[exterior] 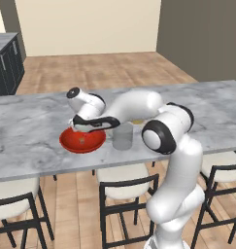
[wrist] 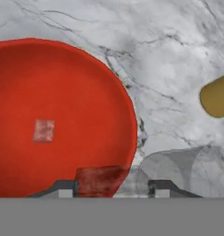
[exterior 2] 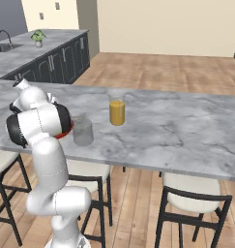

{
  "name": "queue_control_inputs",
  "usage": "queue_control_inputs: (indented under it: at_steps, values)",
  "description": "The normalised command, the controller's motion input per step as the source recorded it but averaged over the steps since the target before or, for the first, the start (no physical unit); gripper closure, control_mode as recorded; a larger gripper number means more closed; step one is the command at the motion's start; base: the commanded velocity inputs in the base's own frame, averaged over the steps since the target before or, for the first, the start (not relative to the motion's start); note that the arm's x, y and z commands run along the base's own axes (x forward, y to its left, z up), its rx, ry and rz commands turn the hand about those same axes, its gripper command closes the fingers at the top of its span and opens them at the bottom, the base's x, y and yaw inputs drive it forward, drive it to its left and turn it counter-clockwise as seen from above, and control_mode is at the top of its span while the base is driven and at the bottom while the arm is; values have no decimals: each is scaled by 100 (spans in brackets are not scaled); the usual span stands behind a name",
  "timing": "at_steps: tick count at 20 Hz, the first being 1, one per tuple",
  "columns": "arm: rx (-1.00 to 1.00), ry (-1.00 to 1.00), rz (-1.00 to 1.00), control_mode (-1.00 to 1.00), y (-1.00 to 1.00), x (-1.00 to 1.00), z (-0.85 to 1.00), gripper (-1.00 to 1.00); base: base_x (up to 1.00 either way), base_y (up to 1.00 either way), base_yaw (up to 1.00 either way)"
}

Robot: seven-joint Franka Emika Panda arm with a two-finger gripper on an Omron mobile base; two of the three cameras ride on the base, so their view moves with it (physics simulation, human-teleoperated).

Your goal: There are two ice cubes in the ice bowl. Place both ice cubes in the glass cup.

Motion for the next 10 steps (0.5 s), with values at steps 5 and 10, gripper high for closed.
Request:
queue_control_inputs:
  at_steps: [5, 10]
  values:
    - [31, 0, -16, -100, -91, -9, 100, 100, 0, 0, 0]
    - [33, 3, -27, -100, -100, -43, 65, 100, 0, 0, 0]
